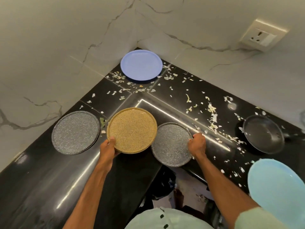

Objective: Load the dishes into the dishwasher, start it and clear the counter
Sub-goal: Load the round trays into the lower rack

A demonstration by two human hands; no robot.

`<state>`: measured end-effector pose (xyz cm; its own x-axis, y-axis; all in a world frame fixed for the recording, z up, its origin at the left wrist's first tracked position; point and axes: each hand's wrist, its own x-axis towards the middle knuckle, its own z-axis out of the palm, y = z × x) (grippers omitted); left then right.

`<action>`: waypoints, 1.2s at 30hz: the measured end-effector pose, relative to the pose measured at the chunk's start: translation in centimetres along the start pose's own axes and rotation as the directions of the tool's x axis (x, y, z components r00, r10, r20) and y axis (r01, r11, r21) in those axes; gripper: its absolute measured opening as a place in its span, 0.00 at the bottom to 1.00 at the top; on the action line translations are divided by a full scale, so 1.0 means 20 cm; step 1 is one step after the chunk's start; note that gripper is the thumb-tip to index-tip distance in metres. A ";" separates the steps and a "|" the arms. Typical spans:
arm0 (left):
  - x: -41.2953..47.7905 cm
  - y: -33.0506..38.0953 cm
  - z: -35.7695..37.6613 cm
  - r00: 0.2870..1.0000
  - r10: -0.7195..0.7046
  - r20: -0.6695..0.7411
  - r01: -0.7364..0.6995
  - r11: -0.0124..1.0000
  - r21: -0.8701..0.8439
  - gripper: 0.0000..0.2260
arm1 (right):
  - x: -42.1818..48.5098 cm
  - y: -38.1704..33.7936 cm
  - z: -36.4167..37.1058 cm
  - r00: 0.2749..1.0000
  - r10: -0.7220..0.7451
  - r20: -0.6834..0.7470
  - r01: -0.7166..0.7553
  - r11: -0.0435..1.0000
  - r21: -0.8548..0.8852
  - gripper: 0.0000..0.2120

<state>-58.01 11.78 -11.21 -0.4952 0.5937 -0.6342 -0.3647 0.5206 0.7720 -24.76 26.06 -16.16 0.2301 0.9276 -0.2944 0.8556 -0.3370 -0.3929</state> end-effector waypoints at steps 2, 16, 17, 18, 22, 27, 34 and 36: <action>0.00 -0.02 0.00 1.000 -0.007 0.013 0.007 1.000 0.009 0.12 | 0.01 -0.01 0.00 0.997 0.061 0.036 -0.061 0.998 -0.006 0.05; -0.09 -0.04 0.22 0.975 0.001 0.224 -0.044 0.981 0.187 0.11 | -0.28 0.31 -0.27 0.964 0.219 0.153 -0.260 0.904 0.339 0.17; -0.11 -0.04 0.25 0.970 0.005 0.243 -0.056 0.977 0.203 0.11 | -0.32 0.34 -0.31 0.968 0.212 0.136 -0.249 0.891 0.379 0.17; -0.14 -0.05 0.28 0.965 0.008 0.263 -0.068 0.973 0.219 0.12 | -0.35 0.38 -0.34 0.969 0.216 0.121 -0.246 0.884 0.398 0.17; -0.29 -0.07 0.45 0.935 0.041 0.351 -0.156 0.939 0.306 0.10 | -0.50 0.59 -0.48 0.971 0.237 0.027 -0.226 0.875 0.428 0.12; -0.60 -0.17 0.75 0.862 0.123 0.491 -0.349 0.847 0.400 0.11 | -0.70 0.97 -0.68 0.938 0.299 -0.177 -0.179 0.853 0.490 0.12; -1.19 -0.54 1.17 0.707 0.082 0.702 -0.526 0.725 0.445 0.16 | -1.15 1.72 -0.88 0.816 0.455 -0.357 -0.178 0.785 0.594 0.15; -1.37 -0.67 1.29 0.650 0.042 0.759 -0.560 0.701 0.441 0.18 | -1.32 1.94 -0.92 0.775 0.516 -0.365 -0.202 0.750 0.630 0.15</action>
<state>-19.23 4.41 -5.16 0.2611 0.8732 -0.4114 0.3694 0.3034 0.8783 10.80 -8.45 -7.67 0.7893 0.6036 -0.1126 0.3025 -0.5419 -0.7842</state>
